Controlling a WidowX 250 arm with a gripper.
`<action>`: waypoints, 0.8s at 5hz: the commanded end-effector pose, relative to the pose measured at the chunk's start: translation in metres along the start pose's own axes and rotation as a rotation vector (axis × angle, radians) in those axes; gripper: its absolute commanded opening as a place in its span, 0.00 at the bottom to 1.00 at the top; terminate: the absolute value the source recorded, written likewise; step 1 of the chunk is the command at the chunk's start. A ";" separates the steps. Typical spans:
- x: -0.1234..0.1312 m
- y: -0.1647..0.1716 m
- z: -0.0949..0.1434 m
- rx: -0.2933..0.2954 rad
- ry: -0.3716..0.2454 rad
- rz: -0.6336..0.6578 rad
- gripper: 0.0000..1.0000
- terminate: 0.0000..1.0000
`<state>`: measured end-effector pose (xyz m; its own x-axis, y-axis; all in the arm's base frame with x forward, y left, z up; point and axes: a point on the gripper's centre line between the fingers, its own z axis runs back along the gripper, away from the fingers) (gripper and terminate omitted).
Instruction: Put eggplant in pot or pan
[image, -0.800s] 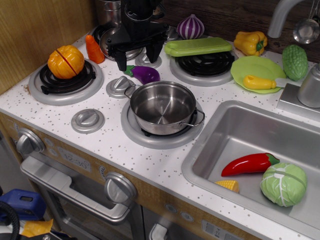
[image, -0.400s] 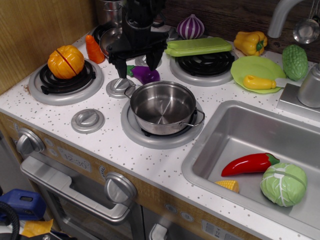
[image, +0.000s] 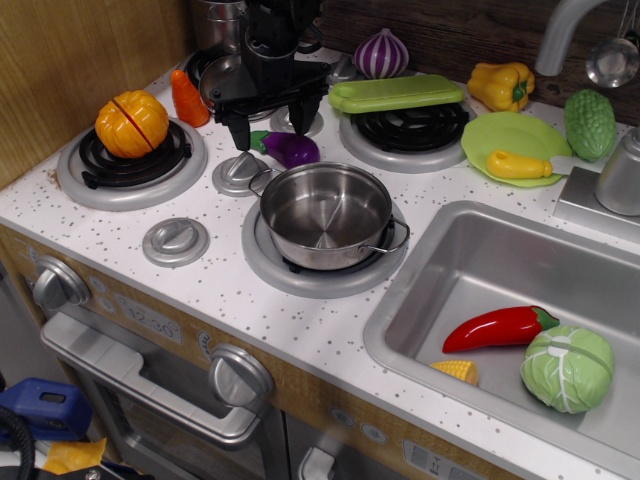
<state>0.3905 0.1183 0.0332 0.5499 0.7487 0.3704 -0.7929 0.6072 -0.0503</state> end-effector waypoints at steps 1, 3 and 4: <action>0.016 -0.010 0.002 -0.053 -0.062 0.023 1.00 0.00; 0.019 -0.019 -0.006 -0.089 -0.077 0.046 1.00 0.00; 0.013 -0.024 -0.018 -0.116 -0.073 0.061 1.00 0.00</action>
<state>0.4188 0.1140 0.0071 0.4852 0.7811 0.3930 -0.7904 0.5840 -0.1850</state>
